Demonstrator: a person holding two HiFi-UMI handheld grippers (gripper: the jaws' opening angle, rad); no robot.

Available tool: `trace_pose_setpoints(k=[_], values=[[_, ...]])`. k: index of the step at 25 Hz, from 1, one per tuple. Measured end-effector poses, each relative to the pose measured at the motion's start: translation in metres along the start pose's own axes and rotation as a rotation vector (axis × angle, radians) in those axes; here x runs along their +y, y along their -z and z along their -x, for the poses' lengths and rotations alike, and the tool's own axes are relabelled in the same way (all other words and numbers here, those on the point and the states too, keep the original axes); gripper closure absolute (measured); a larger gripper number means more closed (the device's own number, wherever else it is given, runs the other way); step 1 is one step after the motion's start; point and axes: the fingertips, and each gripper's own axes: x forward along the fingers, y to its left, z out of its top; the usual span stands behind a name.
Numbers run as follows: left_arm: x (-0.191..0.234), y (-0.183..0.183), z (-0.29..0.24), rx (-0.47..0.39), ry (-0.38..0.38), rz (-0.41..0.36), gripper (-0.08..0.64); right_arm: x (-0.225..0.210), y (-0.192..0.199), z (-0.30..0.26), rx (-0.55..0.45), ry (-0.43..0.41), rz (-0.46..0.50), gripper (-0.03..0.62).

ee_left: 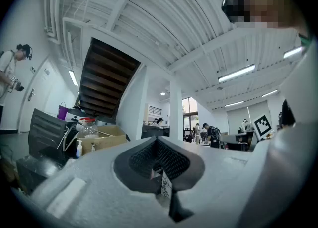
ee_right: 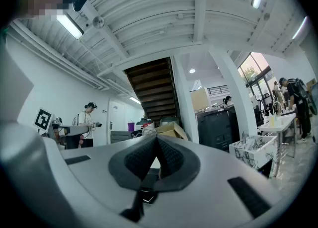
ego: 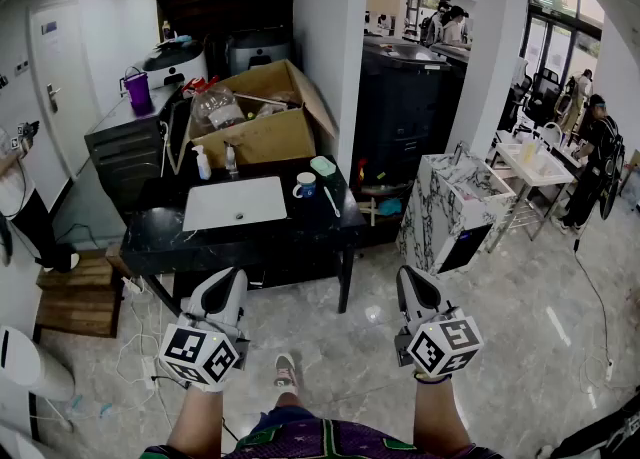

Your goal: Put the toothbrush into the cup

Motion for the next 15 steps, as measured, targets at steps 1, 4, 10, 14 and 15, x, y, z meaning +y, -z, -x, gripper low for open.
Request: trace_pose_setpoints(k=[1,4,10,14,15], values=[[0.0008,-0.0007,-0.0009,-0.001,0.0,-0.002,0.545,-0.0011,-0.0012,-0.0007,-0.002,0.0,-0.001,0.594],[0.0023,-0.0009,-0.0026,-0.002,-0.002,-0.008,0.545,-0.0039,-0.0031,-0.0013,-0.007,0.003,-0.001,0.594],[-0.0023,-0.0077,-0.0014,-0.01,0.012,-0.001,0.545,-0.0023,-0.0063,-0.0009,-0.011,-0.002,-0.002,0.594],[-0.0014,-0.0084,-0.0027,-0.013,0.015,0.003,0.545,-0.0016,-0.0074,-0.0032,-0.022,-0.004,-0.014,0.594],[-0.0005,-0.0074,-0.003,-0.012,0.015,0.003,0.545,-0.0022,-0.0073,-0.0036,-0.029,-0.006,-0.031,0.594]])
